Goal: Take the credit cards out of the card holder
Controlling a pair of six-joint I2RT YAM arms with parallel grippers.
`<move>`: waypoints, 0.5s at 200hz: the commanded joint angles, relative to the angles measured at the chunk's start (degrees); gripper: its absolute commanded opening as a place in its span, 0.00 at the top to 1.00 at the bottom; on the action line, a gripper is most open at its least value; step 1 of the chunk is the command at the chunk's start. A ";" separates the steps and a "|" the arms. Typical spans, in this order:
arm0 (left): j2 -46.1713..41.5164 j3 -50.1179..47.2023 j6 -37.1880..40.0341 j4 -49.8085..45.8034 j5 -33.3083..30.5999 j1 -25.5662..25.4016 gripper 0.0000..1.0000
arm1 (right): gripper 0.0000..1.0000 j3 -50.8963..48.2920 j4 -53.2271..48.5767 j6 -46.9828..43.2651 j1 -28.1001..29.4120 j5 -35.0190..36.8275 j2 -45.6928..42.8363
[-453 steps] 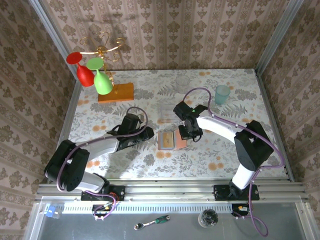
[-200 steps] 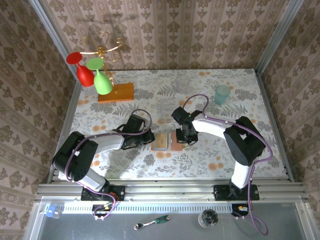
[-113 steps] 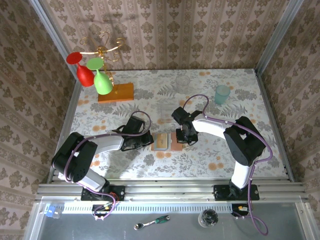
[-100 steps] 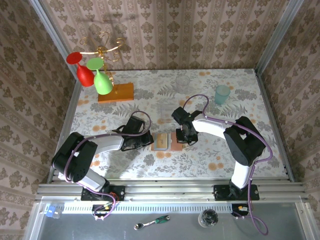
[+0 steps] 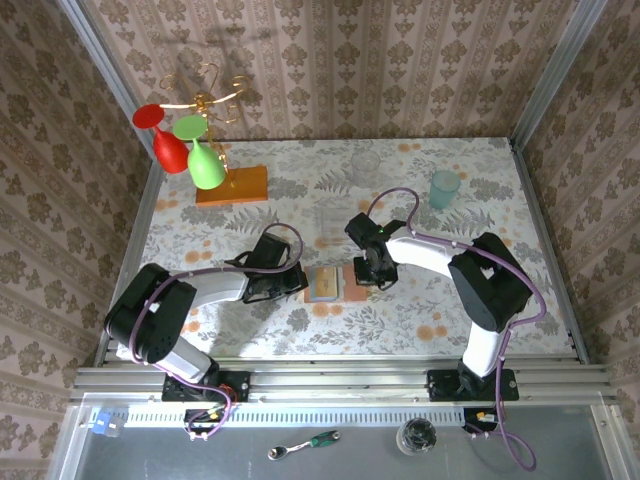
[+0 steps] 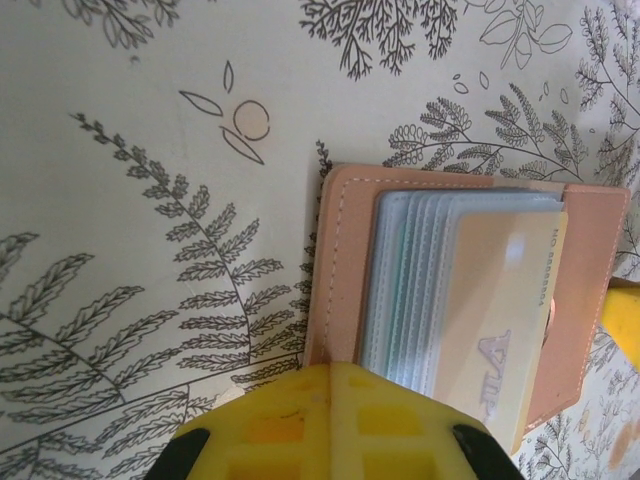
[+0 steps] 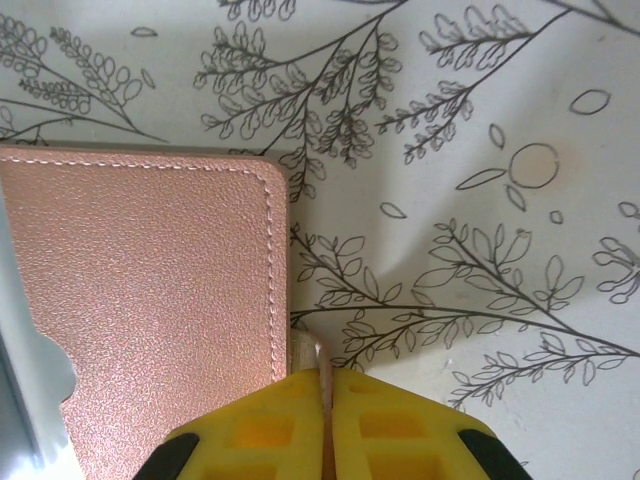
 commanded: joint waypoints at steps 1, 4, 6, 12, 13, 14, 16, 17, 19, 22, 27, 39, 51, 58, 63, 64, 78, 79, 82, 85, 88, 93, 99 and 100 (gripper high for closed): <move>1.38 -2.52 -1.08 -3.80 -2.04 -0.16 1.00 | 0.90 -1.47 -3.00 -1.18 -1.36 3.76 -2.01; 1.32 -2.63 -1.13 -3.72 -2.12 -0.18 1.00 | 0.90 -1.54 -2.97 -1.26 -1.38 3.76 -2.01; 1.36 -2.70 -1.20 -3.67 -2.12 -0.17 1.00 | 0.90 -1.61 -3.00 -1.34 -1.45 3.76 -2.01; 1.38 -2.79 -1.23 -3.61 -2.13 -0.20 1.00 | 0.90 -1.50 -2.96 -1.49 -1.54 3.64 -1.98; 1.43 -2.81 -1.27 -3.57 -2.13 -0.20 1.00 | 0.90 -1.52 -2.91 -1.51 -1.55 3.66 -1.92; 1.46 -2.83 -1.29 -3.60 -2.13 -0.20 1.00 | 0.90 -1.53 -2.89 -1.57 -1.55 3.67 -1.93; 1.48 -2.83 -1.26 -3.62 -2.13 -0.18 1.00 | 0.90 -1.47 -2.94 -1.61 -1.56 3.63 -1.88; 1.44 -2.84 -1.29 -3.53 -2.13 -0.19 1.00 | 0.90 -1.42 -2.95 -1.62 -1.56 3.61 -1.87; 1.41 -2.84 -1.31 -3.49 -2.13 -0.15 1.00 | 0.90 -1.44 -2.95 -1.67 -1.56 3.59 -1.80; 1.48 -2.77 -1.31 -3.45 -2.13 -0.19 1.00 | 0.89 -1.39 -2.88 -1.79 -1.56 3.42 -1.67; 1.59 -2.71 -1.31 -3.55 -2.06 -0.19 1.00 | 0.88 -1.19 -2.95 -1.87 -1.56 3.25 -1.47; 1.80 -2.52 -1.31 -3.80 -2.04 -0.20 1.00 | 0.84 -1.05 -3.35 -2.07 -1.56 3.19 -1.17; 1.80 -2.51 -1.40 -3.74 -2.04 -0.20 1.00 | 0.82 -1.12 -3.57 -2.15 -1.56 3.45 -1.27; 1.81 -2.49 -1.40 -3.73 -2.04 -0.18 1.00 | 0.80 -1.31 -3.66 -2.15 -1.56 3.79 -1.48; 1.84 -2.40 -1.36 -3.78 -2.05 -0.20 1.00 | 0.78 -1.40 -3.81 -2.15 -1.64 4.05 -1.61; 1.84 -2.44 -1.38 -3.83 -2.04 -0.20 1.00 | 0.77 -1.42 -3.82 -2.20 -1.64 4.08 -1.60; 1.95 -2.31 -1.39 -3.89 -2.05 -0.19 1.00 | 0.71 -1.67 -4.37 -2.32 -1.73 4.72 -2.09; 2.03 -2.31 -1.44 -3.93 -2.05 -0.19 1.00 | 0.70 -1.69 -4.36 -2.28 -1.78 4.82 -2.11; 2.02 -2.24 -1.41 -3.90 -2.04 -0.20 1.00 | 0.69 -1.76 -4.44 -2.33 -1.82 5.01 -2.20; 2.06 -2.22 -1.40 -3.90 -2.04 -0.20 1.00 | 0.67 -1.78 -4.56 -2.41 -1.82 5.13 -2.29; 2.09 -2.22 -1.40 -3.95 -2.00 -0.18 1.00 | 0.66 -1.84 -4.70 -2.37 -1.97 5.21 -2.31; 2.13 -2.15 -1.34 -3.97 -2.01 -0.19 1.00 | 0.64 -1.93 -4.79 -2.49 -2.04 5.49 -2.51; 2.15 -2.13 -1.34 -4.10 -1.95 -0.20 1.00 | 0.62 -2.06 -4.89 -2.57 -2.22 5.69 -2.67; 2.13 -2.13 -1.37 -4.12 -1.95 -0.20 1.00 | 0.62 -2.11 -4.93 -2.54 -2.24 5.74 -2.66</move>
